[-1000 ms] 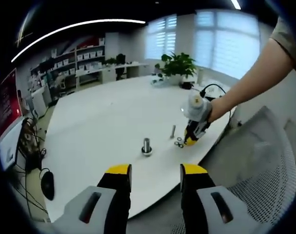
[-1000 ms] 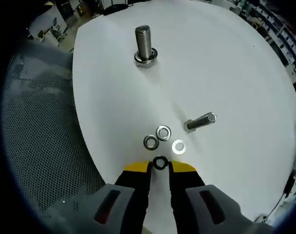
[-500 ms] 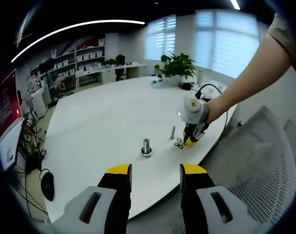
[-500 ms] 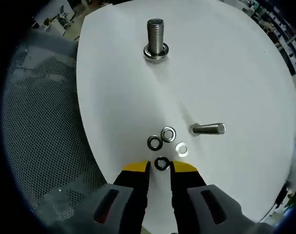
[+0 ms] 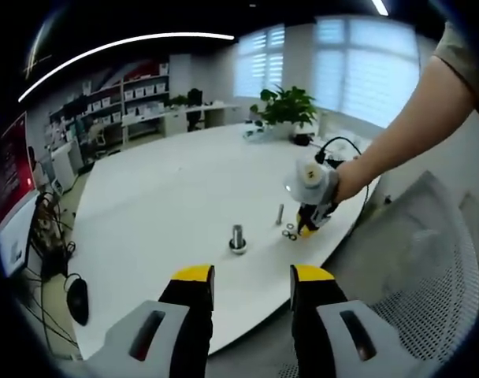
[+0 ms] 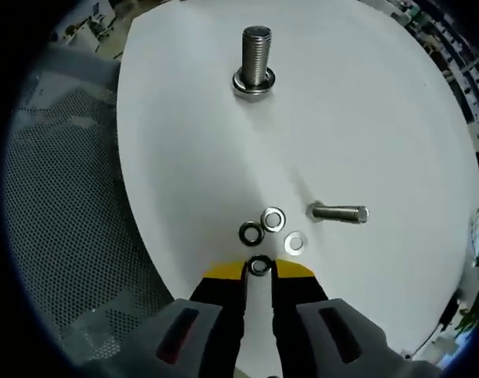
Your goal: Place the washer onto the threaded stud by aligning its center hole with the stud, sliding it down to the base, and recovering from edge contact or off-axis alignment until the washer reaches the visible bottom stop.
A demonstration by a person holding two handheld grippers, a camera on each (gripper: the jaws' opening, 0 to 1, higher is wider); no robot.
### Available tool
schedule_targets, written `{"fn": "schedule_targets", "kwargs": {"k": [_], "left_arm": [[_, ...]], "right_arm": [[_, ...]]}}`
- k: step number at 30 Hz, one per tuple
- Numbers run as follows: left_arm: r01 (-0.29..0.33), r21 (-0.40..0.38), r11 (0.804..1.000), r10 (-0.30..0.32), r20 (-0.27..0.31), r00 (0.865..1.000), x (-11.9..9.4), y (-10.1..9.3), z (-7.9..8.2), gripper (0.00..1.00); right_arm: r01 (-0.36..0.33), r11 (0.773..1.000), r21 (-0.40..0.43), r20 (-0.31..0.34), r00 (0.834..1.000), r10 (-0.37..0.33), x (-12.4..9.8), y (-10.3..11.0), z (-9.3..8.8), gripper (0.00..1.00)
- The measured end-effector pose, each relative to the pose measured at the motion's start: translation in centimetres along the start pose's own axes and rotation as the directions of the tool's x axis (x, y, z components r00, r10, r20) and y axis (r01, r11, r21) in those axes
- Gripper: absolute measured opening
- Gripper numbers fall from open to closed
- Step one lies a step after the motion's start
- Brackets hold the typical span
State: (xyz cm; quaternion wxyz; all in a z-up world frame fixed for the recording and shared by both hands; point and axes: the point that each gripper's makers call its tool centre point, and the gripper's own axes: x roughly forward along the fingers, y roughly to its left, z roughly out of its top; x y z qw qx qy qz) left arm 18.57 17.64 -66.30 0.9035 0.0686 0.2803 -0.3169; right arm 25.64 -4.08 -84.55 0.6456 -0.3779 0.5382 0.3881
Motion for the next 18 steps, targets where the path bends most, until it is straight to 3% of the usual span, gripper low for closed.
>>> {"fn": "schedule_targets", "kwargs": {"k": [7, 10, 18], "left_arm": [[-0.003, 0.002, 1.000, 0.003, -0.002, 1.000, 0.0, 0.0, 0.0, 0.36], [-0.005, 0.004, 1.000, 0.005, 0.001, 1.000, 0.0, 0.0, 0.0, 0.36], [-0.004, 0.004, 1.000, 0.004, 0.006, 1.000, -0.1, 0.0, 0.1, 0.36]], "right_arm": [[0.010, 0.998, 0.056, 0.046, 0.999, -0.012, -0.8, -0.1, -0.3, 0.13], [0.008, 0.994, 0.110, 0.097, 0.995, -0.019, -2.0, -0.6, 0.6, 0.13], [0.036, 0.992, 0.117, 0.162, 0.985, -0.055, -4.8, -2.4, 2.8, 0.13]]}}
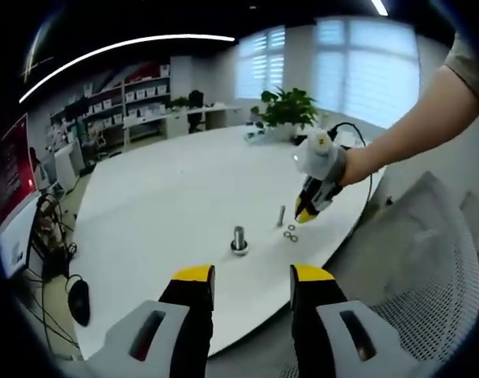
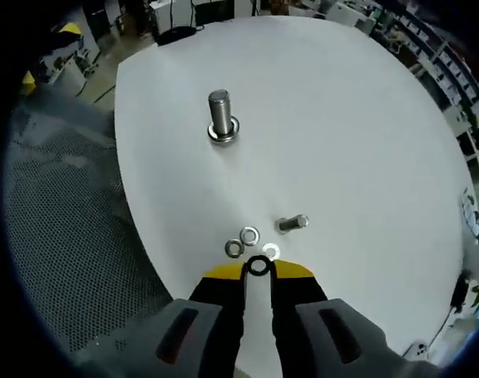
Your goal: Place the washer onto the threaded stud by aligning its center hole with the stud, sliding it down to the base, and recovering from edge contact or off-axis alignment until the washer reaches the visible bottom stop.
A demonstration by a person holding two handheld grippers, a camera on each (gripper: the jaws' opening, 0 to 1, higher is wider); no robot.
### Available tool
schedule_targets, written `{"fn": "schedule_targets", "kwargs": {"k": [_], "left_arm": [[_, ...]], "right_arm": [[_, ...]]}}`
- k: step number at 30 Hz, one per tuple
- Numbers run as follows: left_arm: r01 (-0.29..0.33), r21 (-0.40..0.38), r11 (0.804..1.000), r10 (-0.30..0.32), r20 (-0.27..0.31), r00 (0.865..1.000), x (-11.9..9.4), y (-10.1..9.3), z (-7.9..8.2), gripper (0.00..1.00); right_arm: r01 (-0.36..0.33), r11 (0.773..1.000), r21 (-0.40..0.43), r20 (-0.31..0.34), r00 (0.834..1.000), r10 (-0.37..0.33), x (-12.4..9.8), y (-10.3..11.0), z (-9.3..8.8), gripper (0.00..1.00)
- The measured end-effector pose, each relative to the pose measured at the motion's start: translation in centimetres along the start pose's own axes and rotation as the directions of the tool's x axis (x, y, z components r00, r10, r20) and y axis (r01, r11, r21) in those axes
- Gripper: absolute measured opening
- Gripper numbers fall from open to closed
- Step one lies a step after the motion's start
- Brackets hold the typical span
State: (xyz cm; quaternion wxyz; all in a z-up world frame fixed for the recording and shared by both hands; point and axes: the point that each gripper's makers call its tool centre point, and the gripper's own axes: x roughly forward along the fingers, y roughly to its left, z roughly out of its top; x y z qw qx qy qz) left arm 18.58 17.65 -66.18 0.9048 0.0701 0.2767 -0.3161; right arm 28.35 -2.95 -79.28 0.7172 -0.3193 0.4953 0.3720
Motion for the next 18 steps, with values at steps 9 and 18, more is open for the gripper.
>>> {"fn": "schedule_targets", "kwargs": {"k": [9, 18], "left_arm": [[-0.009, -0.003, 1.000, 0.009, 0.016, 1.000, -0.2, 0.2, 0.2, 0.36], [-0.010, -0.001, 1.000, 0.010, 0.013, 1.000, -0.1, 0.2, 0.2, 0.36]], "right_arm": [[0.043, 0.999, -0.011, 0.054, 0.998, -0.043, -1.7, -1.8, 2.7, 0.13], [0.041, 0.998, -0.041, 0.037, 0.999, -0.039, -0.9, -2.0, 3.1, 0.13]]}}
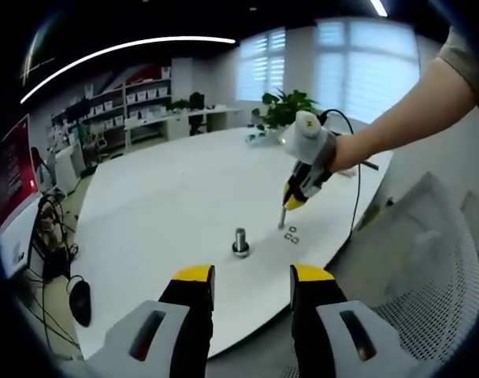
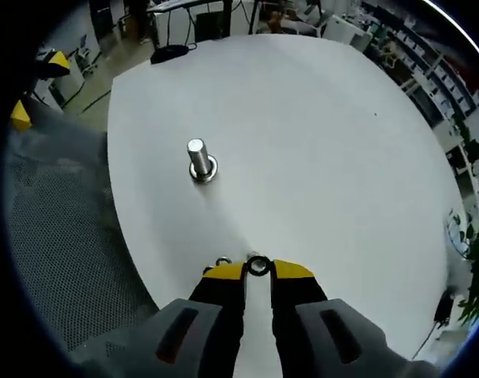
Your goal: Place the washer onto the threaded stud by aligning its center hole with the stud, sliding it down to the base, and recovering from edge contact or off-axis alignment until the washer reaches the visible bottom stop.
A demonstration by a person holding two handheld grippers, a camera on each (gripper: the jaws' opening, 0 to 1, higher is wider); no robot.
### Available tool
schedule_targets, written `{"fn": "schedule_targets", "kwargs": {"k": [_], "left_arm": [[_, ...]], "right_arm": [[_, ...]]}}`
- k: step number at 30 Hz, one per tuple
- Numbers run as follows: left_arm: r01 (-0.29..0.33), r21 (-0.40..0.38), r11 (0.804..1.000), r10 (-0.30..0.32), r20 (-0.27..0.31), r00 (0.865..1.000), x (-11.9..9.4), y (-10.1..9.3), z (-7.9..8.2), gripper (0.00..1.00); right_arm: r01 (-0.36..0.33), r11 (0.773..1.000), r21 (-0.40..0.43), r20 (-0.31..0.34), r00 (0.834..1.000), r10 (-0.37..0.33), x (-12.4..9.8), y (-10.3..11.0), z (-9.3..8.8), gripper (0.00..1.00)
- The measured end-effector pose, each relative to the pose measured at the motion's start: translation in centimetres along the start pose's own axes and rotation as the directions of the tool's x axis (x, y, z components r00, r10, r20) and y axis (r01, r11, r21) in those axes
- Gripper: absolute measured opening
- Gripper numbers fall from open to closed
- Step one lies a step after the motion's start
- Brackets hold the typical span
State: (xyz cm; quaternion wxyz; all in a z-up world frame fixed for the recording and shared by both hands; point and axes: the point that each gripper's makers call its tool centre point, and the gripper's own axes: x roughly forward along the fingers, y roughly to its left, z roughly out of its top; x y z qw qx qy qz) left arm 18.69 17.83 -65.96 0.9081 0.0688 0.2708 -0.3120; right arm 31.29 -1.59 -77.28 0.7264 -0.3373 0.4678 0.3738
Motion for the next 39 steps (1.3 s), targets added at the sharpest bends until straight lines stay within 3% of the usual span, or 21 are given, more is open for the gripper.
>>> {"fn": "schedule_targets", "kwargs": {"k": [17, 30, 39], "left_arm": [[-0.001, 0.002, 1.000, 0.001, -0.015, 1.000, 0.1, 0.0, -0.2, 0.36], [-0.013, -0.002, 1.000, 0.013, -0.036, 0.999, 0.2, 0.2, -0.7, 0.36], [-0.020, -0.002, 1.000, 0.020, -0.040, 0.999, 0.2, 0.3, -0.8, 0.36]], "right_arm": [[-0.027, 0.999, -0.042, -0.055, 0.998, 0.025, 2.0, 0.0, -0.8, 0.13], [-0.057, 0.998, -0.001, -0.117, 0.992, 0.057, 5.5, 0.1, -2.2, 0.14], [-0.059, 0.998, 0.010, -0.123, 0.991, 0.060, 6.0, 0.1, -2.6, 0.15]]}}
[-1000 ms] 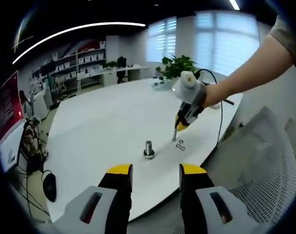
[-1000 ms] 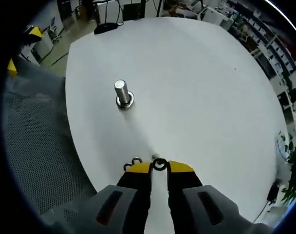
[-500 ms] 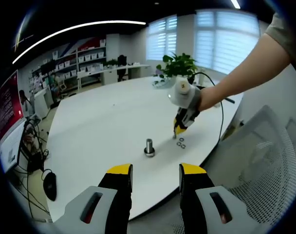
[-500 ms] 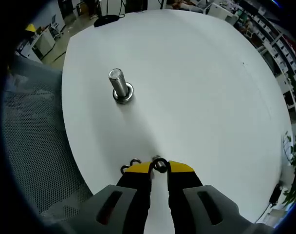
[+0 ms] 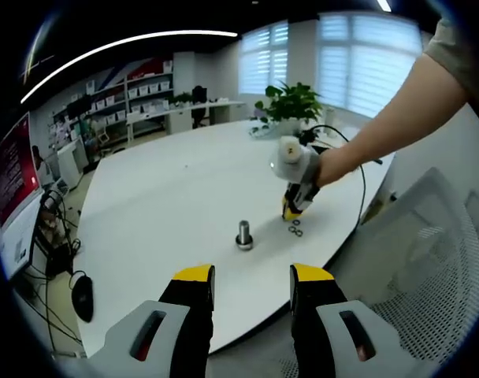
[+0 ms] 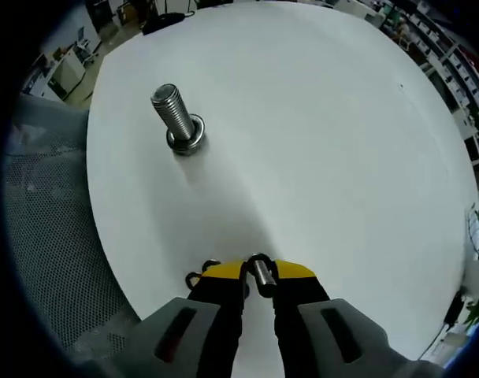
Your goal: Place the washer onto the threaded stud by aligning its center hole with the stud, sliding it down to the base, and recovering from edge contact or off-axis alignment until the washer reaches the visible bottom stop.
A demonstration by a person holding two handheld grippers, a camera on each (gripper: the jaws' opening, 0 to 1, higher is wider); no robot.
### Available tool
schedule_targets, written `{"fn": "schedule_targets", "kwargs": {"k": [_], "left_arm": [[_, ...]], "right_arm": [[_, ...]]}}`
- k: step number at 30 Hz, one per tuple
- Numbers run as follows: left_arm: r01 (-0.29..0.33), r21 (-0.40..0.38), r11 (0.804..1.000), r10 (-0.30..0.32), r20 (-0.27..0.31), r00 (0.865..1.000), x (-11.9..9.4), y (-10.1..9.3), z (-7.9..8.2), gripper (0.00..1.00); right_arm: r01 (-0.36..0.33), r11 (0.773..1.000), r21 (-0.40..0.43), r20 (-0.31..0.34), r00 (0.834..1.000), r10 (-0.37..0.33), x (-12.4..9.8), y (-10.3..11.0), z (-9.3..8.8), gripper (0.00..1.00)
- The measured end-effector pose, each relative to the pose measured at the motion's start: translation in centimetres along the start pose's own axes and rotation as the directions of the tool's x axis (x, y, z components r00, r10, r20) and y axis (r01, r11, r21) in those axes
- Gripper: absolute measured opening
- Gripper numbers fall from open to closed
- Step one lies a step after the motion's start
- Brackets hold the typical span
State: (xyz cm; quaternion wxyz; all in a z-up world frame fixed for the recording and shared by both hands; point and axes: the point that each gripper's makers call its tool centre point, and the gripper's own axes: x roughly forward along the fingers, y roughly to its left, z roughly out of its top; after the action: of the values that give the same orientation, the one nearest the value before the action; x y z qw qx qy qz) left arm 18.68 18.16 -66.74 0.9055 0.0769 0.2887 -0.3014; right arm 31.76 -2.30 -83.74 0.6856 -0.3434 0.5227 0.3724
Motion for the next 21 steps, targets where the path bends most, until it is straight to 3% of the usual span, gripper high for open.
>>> {"fn": "schedule_targets", "kwargs": {"k": [9, 17, 21], "left_arm": [[-0.006, 0.000, 1.000, 0.006, -0.003, 1.000, 0.0, 0.1, -0.1, 0.36], [-0.005, 0.002, 1.000, 0.005, 0.000, 1.000, 0.0, 0.1, 0.0, 0.36], [-0.004, 0.004, 1.000, 0.004, -0.003, 1.000, 0.0, 0.1, -0.1, 0.36]], "right_arm": [[-0.005, 1.000, 0.017, 0.024, 1.000, 0.005, -0.6, 0.2, -0.4, 0.21], [-0.025, 0.999, 0.021, -0.005, 1.000, 0.025, -0.5, 1.3, -2.6, 0.21], [-0.033, 0.999, 0.035, 0.002, 0.999, 0.033, -0.3, 1.6, -2.8, 0.21]]}}
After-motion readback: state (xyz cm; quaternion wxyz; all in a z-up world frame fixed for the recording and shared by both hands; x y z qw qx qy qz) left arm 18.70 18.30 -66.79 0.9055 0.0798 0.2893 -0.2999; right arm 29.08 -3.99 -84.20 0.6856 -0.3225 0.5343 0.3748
